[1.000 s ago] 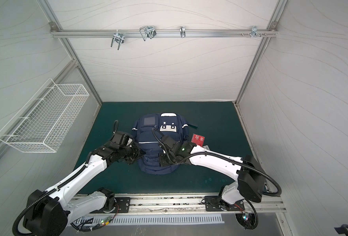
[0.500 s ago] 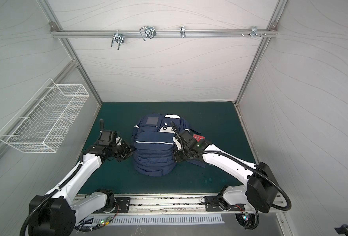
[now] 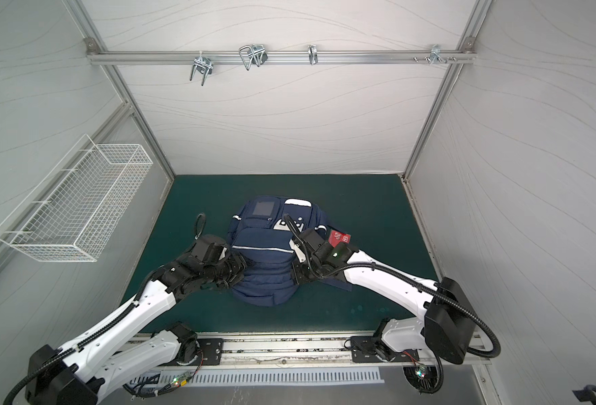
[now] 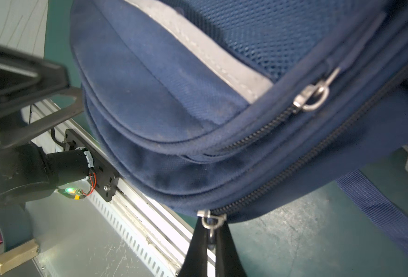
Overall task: Pack books, pencil case, and school supplies into a backpack
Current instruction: Zip the student bag at the center of the table.
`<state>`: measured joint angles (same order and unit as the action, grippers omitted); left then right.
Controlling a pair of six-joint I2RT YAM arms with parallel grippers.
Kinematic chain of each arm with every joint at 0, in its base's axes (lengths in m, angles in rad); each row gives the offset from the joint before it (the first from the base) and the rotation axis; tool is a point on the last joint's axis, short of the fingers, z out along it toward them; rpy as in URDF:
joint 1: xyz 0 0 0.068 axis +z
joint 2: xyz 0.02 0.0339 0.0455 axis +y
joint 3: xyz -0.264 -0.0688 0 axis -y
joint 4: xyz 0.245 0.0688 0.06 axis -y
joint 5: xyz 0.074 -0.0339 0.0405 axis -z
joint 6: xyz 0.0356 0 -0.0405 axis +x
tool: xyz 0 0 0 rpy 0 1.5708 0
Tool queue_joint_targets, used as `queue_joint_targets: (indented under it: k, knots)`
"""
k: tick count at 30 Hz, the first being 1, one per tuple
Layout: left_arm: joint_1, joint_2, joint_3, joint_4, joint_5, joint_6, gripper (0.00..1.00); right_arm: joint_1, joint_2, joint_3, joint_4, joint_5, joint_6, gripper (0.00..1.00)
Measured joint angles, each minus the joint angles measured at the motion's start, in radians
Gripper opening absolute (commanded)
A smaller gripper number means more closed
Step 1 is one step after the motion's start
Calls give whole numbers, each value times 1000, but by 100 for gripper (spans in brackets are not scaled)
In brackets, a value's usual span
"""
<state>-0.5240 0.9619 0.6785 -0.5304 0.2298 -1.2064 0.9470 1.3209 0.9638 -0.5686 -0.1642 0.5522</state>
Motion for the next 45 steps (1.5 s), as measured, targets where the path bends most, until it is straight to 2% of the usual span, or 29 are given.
queue_joint_targets:
  k: [4,8,9,11,14,21,30,38,45]
  knots:
    - [-31,68,10,39,9,-39,60,8,0,0,0,3,24,0]
    - [-55,107,13,85,13,-73,47,11,0,0,0,2,37,0]
    - [-56,113,14,90,13,-77,43,12,0,0,1,2,41,0]
    - [-58,127,20,95,11,-84,23,13,0,0,0,3,43,0]
    - [-58,145,55,78,6,-76,1,14,0,0,-3,12,43,0]
    - [-45,139,153,-2,-24,9,0,-41,-4,60,-82,33,17,0]
    - [69,63,146,-2,54,97,0,-172,-6,106,-102,-31,-73,0]
    - [78,53,140,-3,66,132,0,-306,51,105,-79,-120,-142,0]
    - [82,27,108,-3,60,153,0,-373,108,82,-21,-151,-183,0]
